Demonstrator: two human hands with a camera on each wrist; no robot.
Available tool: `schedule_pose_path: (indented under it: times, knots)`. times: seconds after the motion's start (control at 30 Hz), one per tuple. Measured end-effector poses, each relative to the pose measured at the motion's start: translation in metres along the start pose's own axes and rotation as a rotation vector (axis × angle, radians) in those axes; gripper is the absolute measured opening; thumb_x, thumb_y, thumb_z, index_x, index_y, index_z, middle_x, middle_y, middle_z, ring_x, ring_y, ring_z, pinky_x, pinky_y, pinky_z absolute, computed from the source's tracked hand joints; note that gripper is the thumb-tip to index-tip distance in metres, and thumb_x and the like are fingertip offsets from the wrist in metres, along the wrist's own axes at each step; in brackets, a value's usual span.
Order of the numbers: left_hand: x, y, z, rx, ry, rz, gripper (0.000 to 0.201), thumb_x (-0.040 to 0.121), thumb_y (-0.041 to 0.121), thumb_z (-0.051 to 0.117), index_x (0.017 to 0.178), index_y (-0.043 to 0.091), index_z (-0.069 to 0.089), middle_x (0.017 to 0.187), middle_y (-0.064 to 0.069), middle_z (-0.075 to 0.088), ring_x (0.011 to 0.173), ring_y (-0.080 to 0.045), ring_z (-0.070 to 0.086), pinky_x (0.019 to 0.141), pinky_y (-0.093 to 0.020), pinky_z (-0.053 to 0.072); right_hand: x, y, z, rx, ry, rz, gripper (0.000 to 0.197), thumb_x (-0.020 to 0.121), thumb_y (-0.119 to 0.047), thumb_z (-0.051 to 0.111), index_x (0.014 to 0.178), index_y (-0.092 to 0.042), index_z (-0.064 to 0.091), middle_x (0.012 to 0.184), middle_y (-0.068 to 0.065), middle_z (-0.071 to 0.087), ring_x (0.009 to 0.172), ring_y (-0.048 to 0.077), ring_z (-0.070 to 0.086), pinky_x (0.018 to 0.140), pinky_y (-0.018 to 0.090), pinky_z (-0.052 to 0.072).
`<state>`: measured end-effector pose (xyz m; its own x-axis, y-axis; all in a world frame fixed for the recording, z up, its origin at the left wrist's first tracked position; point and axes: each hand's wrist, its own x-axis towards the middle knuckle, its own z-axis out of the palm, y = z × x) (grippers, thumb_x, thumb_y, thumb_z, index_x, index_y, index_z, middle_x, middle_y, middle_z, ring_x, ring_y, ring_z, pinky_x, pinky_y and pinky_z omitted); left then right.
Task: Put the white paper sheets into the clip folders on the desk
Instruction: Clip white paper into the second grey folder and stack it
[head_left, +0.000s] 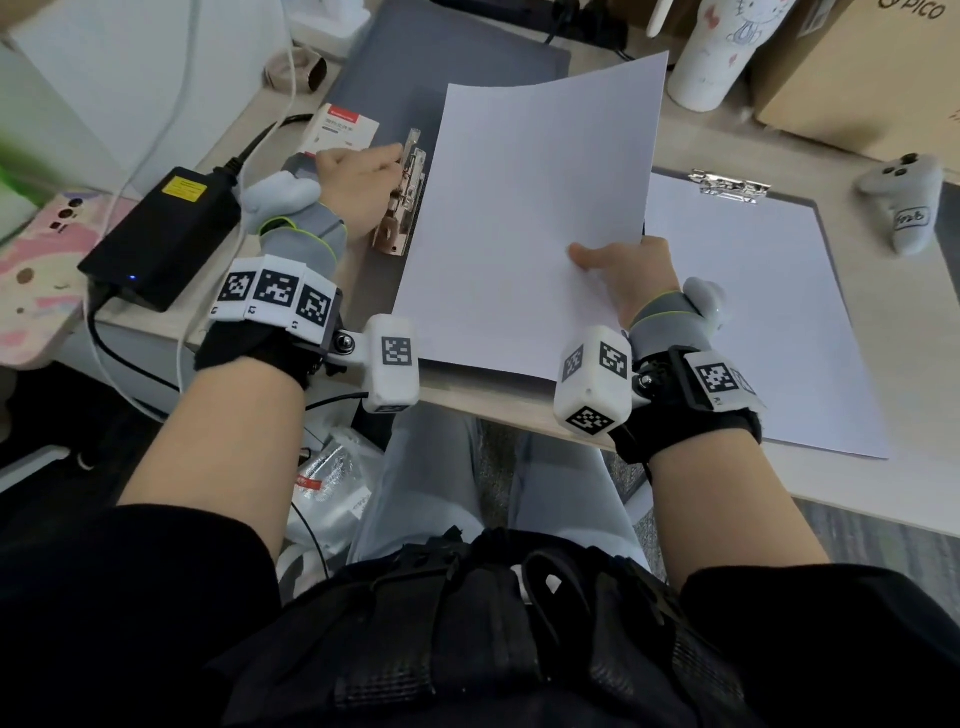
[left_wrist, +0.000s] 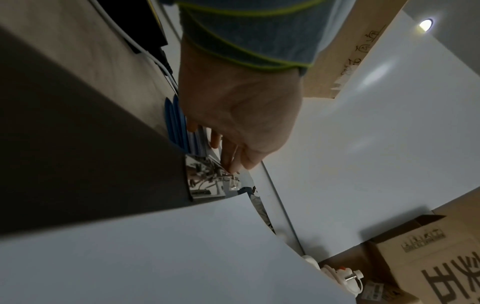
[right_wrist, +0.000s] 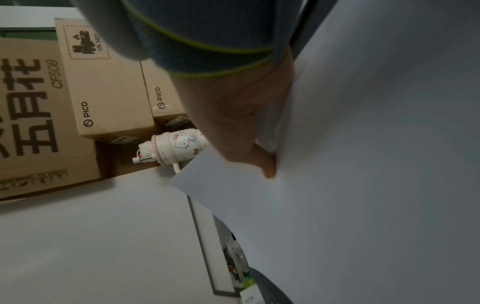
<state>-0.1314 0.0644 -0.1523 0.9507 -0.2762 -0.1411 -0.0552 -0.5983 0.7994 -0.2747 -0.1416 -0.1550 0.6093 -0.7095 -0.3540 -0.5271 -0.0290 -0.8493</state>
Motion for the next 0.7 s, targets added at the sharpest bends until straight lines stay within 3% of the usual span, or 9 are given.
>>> schedule_pose_path:
  times: [0.07, 0.13, 0.2, 0.23, 0.27, 0.4, 0.47, 0.57, 0.7]
  knots:
    - [0.0, -0.002, 0.001, -0.044, 0.007, 0.028, 0.036, 0.093, 0.014, 0.036, 0.064, 0.034, 0.041, 0.096, -0.004, 0.052, 0.095, -0.016, 0.036, 0.056, -0.007, 0.032, -0.001, 0.0, 0.0, 0.013, 0.001, -0.002, 0.041, 0.074, -0.019, 0.079, 0.102, 0.004, 0.059, 0.099, 0.013, 0.066, 0.08, 0.019, 0.054, 0.072, 0.028, 0.043]
    - [-0.002, -0.004, -0.001, -0.032, -0.028, 0.041, 0.029, 0.089, 0.017, 0.033, 0.064, 0.033, 0.035, 0.075, 0.006, 0.038, 0.091, -0.012, 0.028, 0.07, -0.015, 0.029, -0.001, -0.002, 0.001, 0.003, -0.017, -0.007, 0.047, 0.075, -0.019, 0.078, 0.108, 0.007, 0.057, 0.097, 0.013, 0.064, 0.081, 0.017, 0.052, 0.073, 0.028, 0.042]
    - [-0.004, -0.009, -0.004, -0.032, -0.049, 0.041, 0.028, 0.087, 0.019, 0.033, 0.08, 0.029, 0.058, 0.088, 0.002, 0.043, 0.095, -0.013, 0.035, 0.084, -0.015, 0.027, -0.002, -0.004, 0.003, 0.0, -0.035, -0.009, 0.026, 0.076, -0.017, 0.076, 0.09, -0.004, 0.058, 0.093, 0.009, 0.058, 0.082, 0.019, 0.053, 0.069, 0.026, 0.045]
    - [-0.007, -0.01, -0.005, -0.047, -0.059, 0.062, 0.033, 0.091, 0.014, 0.035, 0.103, 0.014, 0.065, 0.099, -0.001, 0.046, 0.102, -0.015, 0.041, 0.088, -0.013, 0.03, -0.002, -0.003, 0.004, 0.017, -0.045, -0.004, 0.022, 0.076, -0.015, 0.075, 0.08, -0.01, 0.054, 0.093, 0.008, 0.057, 0.081, 0.02, 0.053, 0.066, 0.026, 0.046]
    - [-0.009, -0.013, -0.006, -0.052, -0.062, 0.096, 0.037, 0.093, 0.007, 0.036, 0.121, 0.007, 0.06, 0.106, -0.003, 0.049, 0.107, -0.015, 0.044, 0.092, -0.012, 0.033, -0.003, -0.003, 0.004, 0.031, -0.055, 0.0, 0.025, 0.076, -0.013, 0.074, 0.073, -0.014, 0.05, 0.093, 0.009, 0.056, 0.081, 0.021, 0.054, 0.066, 0.026, 0.048]
    - [-0.024, -0.019, -0.009, -0.06, -0.08, 0.188, 0.043, 0.088, 0.0, 0.05, 0.13, 0.01, 0.054, 0.126, -0.006, 0.06, 0.119, -0.02, 0.055, 0.109, -0.028, 0.039, -0.002, -0.002, 0.009, 0.046, -0.063, -0.013, 0.028, 0.076, -0.013, 0.074, 0.07, -0.016, 0.047, 0.094, 0.009, 0.056, 0.082, 0.021, 0.055, 0.076, 0.03, 0.048]
    - [-0.031, -0.02, -0.011, -0.041, -0.059, 0.183, 0.048, 0.086, -0.001, 0.055, 0.131, 0.011, 0.052, 0.128, -0.009, 0.059, 0.119, -0.019, 0.054, 0.102, -0.018, 0.04, -0.001, -0.002, 0.013, 0.028, -0.064, -0.022, 0.025, 0.075, -0.014, 0.075, 0.075, -0.014, 0.049, 0.095, 0.009, 0.056, 0.084, 0.02, 0.054, 0.078, 0.031, 0.049]
    - [-0.04, -0.024, -0.009, -0.067, -0.091, 0.164, 0.056, 0.086, -0.006, 0.055, 0.138, 0.009, 0.043, 0.127, -0.009, 0.057, 0.107, -0.01, 0.05, 0.077, 0.005, 0.04, 0.003, -0.002, 0.019, -0.026, -0.017, -0.035, 0.029, 0.073, -0.018, 0.078, 0.073, -0.013, 0.049, 0.092, 0.006, 0.06, 0.083, 0.02, 0.057, 0.082, 0.034, 0.051]
    - [-0.044, -0.028, -0.005, -0.108, -0.1, 0.15, 0.062, 0.086, -0.007, 0.055, 0.142, 0.011, 0.037, 0.13, -0.009, 0.055, 0.106, -0.014, 0.054, 0.074, 0.002, 0.044, 0.004, -0.002, 0.023, -0.083, 0.036, -0.042, 0.035, 0.072, -0.026, 0.079, 0.068, -0.017, 0.046, 0.089, 0.002, 0.06, 0.078, 0.02, 0.056, 0.072, 0.027, 0.047]
